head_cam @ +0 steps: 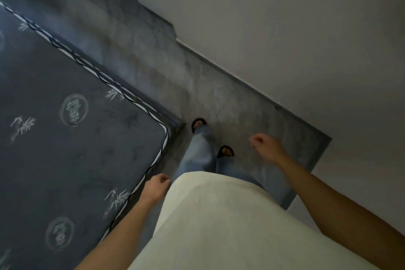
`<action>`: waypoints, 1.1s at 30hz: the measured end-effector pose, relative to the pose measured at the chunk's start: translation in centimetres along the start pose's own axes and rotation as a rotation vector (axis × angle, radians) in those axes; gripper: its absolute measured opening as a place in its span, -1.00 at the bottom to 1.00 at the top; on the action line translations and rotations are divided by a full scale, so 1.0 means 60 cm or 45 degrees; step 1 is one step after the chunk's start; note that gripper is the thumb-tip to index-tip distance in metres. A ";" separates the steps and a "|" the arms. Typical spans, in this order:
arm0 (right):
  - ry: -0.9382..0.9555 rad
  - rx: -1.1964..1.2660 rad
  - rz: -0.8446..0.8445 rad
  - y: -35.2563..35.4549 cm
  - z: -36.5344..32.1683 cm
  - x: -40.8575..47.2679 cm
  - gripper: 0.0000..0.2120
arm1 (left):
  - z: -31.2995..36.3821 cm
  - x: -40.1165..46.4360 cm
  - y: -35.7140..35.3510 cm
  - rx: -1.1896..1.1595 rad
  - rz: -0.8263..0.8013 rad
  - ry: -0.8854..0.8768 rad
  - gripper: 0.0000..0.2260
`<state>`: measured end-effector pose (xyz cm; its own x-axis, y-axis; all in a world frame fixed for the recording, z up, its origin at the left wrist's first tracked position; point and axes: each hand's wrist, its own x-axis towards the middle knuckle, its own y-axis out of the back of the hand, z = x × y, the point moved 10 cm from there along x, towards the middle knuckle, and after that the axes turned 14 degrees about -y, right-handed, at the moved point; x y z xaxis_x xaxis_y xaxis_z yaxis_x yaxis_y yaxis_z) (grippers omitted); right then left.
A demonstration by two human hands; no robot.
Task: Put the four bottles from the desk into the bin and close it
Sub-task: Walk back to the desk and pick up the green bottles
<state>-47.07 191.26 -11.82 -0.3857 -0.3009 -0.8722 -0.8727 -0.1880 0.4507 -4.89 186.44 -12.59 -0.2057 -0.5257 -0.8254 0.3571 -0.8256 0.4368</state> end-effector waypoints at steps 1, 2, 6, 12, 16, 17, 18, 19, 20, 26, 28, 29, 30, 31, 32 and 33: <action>0.052 -0.023 -0.014 0.011 -0.052 0.014 -0.78 | -0.009 0.000 0.003 -0.059 0.004 0.039 -0.82; 0.096 -0.023 -0.027 0.020 -0.102 0.026 -0.79 | -0.018 0.002 0.008 -0.119 0.009 0.077 -0.83; 0.183 -0.047 -0.043 0.043 -0.262 0.066 -0.80 | -0.024 0.038 0.056 -0.256 -0.005 0.148 -0.83; 0.216 -0.297 -0.006 0.070 -0.392 0.088 -0.77 | 0.032 0.140 0.221 -0.411 0.174 0.139 -0.80; 0.061 -0.347 -0.030 0.096 -0.404 0.105 -0.77 | 0.105 0.220 0.355 -0.514 0.301 0.042 -0.81; 0.028 -0.378 -0.037 0.104 -0.408 0.111 -0.77 | 0.125 0.240 0.388 -0.522 0.326 0.015 -0.81; 0.010 -0.419 -0.043 0.112 -0.412 0.119 -0.76 | 0.144 0.259 0.420 -0.533 0.349 -0.010 -0.80; -0.006 -0.458 -0.049 0.120 -0.418 0.127 -0.76 | 0.160 0.276 0.449 -0.552 0.369 -0.028 -0.81; -0.023 -0.489 -0.054 0.128 -0.427 0.134 -0.75 | 0.175 0.293 0.474 -0.575 0.382 -0.040 -0.80; -0.111 -0.571 -0.091 0.170 -0.555 0.195 -0.80 | 0.207 0.374 0.597 -0.647 0.427 -0.014 -0.81; -0.098 -0.565 -0.085 0.177 -0.637 0.222 -0.79 | 0.195 0.385 0.623 -0.642 0.443 0.048 -0.83; -0.056 -0.588 -0.084 0.175 -0.684 0.233 -0.78 | 0.187 0.386 0.630 -0.634 0.438 0.079 -0.85; 0.010 -0.635 -0.086 0.169 -0.737 0.244 -0.79 | 0.179 0.384 0.634 -0.627 0.427 0.114 -0.86; 0.066 -0.692 -0.089 0.161 -0.792 0.254 -0.79 | 0.168 0.382 0.635 -0.625 0.410 0.153 -0.86; 0.113 -0.730 -0.085 0.154 -0.848 0.263 -0.80 | 0.156 0.380 0.636 -0.632 0.392 0.191 -0.85; 0.156 -0.753 -0.088 0.144 -0.904 0.269 -0.80 | 0.143 0.377 0.637 -0.644 0.382 0.228 -0.84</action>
<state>-44.61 134.08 -11.67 -0.2664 -0.3684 -0.8907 -0.5663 -0.6880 0.4539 -3.72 141.24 -11.49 0.1114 -0.6410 -0.7594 0.7730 -0.4244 0.4716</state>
